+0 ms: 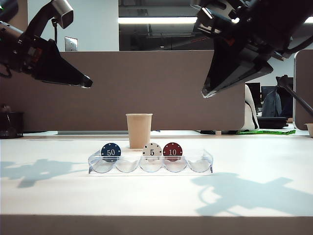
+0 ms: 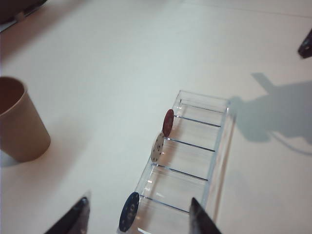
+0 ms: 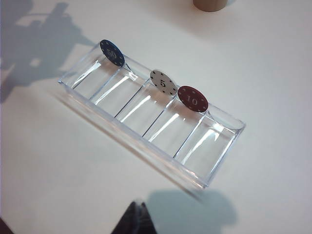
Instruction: Pick up the chip with the greater value and put it into the paper cup.
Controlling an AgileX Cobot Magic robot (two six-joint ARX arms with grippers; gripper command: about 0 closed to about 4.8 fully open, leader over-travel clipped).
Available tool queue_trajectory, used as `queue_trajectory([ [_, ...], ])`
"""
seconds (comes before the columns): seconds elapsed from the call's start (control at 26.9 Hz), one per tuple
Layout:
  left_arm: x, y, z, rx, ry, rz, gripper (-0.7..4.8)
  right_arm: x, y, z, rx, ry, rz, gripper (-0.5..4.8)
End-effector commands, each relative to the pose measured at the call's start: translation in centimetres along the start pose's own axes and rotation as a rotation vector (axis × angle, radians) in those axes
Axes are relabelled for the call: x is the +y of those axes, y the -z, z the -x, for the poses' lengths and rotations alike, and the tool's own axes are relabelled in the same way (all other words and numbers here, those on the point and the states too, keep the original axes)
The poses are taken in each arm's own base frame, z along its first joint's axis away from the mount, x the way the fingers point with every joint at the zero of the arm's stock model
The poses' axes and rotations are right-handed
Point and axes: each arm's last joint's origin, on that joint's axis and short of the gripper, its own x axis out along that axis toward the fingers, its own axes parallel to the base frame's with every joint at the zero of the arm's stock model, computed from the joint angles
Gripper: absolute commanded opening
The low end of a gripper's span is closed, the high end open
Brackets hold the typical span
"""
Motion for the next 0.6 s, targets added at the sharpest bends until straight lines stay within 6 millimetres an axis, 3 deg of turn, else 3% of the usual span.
queue_trajectory([
  [0.04,0.2,0.2,-0.4,-0.007,0.024,-0.018,2.37,0.1,-0.3,0.1,-0.018,-0.004,0.002,-0.05],
  [0.22,0.9,1.0,-1.4,-0.031,0.094,0.022,1.73,0.1,-0.3,0.1,-0.018,-0.004,0.002,-0.06],
  [0.6,2.0,1.9,-2.5,-0.032,0.14,0.042,1.75,0.1,-0.3,0.1,-0.017,-0.004,0.001,-0.06],
])
